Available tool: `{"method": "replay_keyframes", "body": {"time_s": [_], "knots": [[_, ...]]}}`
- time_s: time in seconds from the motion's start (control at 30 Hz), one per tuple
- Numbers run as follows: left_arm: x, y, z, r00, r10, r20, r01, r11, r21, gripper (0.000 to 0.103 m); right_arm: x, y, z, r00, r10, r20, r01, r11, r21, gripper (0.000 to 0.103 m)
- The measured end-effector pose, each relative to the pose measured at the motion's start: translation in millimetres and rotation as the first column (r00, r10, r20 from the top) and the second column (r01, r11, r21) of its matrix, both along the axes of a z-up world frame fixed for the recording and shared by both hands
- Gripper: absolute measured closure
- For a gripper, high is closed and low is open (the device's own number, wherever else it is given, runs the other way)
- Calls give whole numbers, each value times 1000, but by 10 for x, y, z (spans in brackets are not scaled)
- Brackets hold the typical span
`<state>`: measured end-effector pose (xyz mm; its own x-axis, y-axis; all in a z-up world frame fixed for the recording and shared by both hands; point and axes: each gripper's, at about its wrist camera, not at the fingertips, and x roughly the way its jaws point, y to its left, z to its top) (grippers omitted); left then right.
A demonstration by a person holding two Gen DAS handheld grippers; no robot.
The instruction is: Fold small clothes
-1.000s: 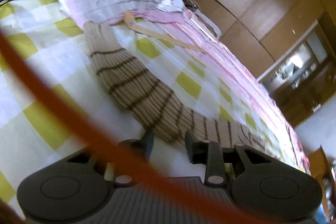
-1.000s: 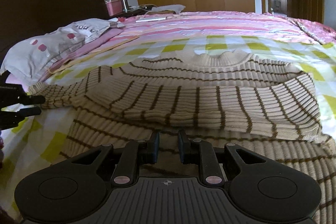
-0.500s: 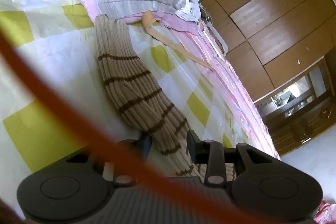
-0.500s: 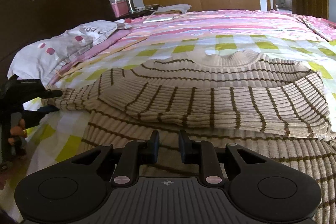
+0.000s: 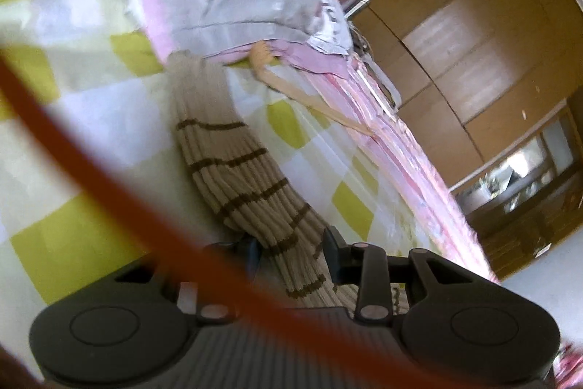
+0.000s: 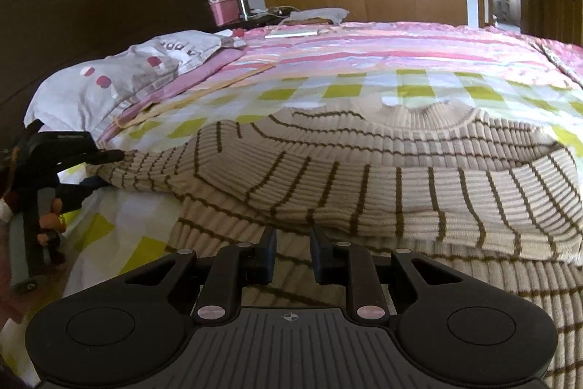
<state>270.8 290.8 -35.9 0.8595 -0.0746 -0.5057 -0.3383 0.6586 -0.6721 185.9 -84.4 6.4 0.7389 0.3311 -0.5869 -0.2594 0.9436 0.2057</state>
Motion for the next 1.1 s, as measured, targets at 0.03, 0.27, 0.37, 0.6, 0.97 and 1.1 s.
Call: {"method": "replay_keyframes", "body": {"time_s": [0.03,0.27,0.37,0.6,0.97,1.1], "knots": [[5,-28,27,1000,-14,5,14,1000,16,73,4,2,20,1000,1,1,-1,1000,1,81],[-50,-479,355,985,-158,62,137,956,260,86,21,49,178,999,29,25,-28,1000,-11,81],[-124,-845,465,954,-287,85,238,899,368,86,38,47,284,998,32,49,-32,999,-14,81],[-423,-1936,344,770,-636,-56,514,565,645,86,177,-43,462,998,36,58,-36,999,-1,81],[-738,-2415,213,641,-747,-177,560,296,774,85,359,367,503,929,369,-16,-369,924,-98,72],[-794,-2356,220,630,-758,-167,574,310,758,85,537,651,473,875,476,-84,-483,866,-125,70]]}}
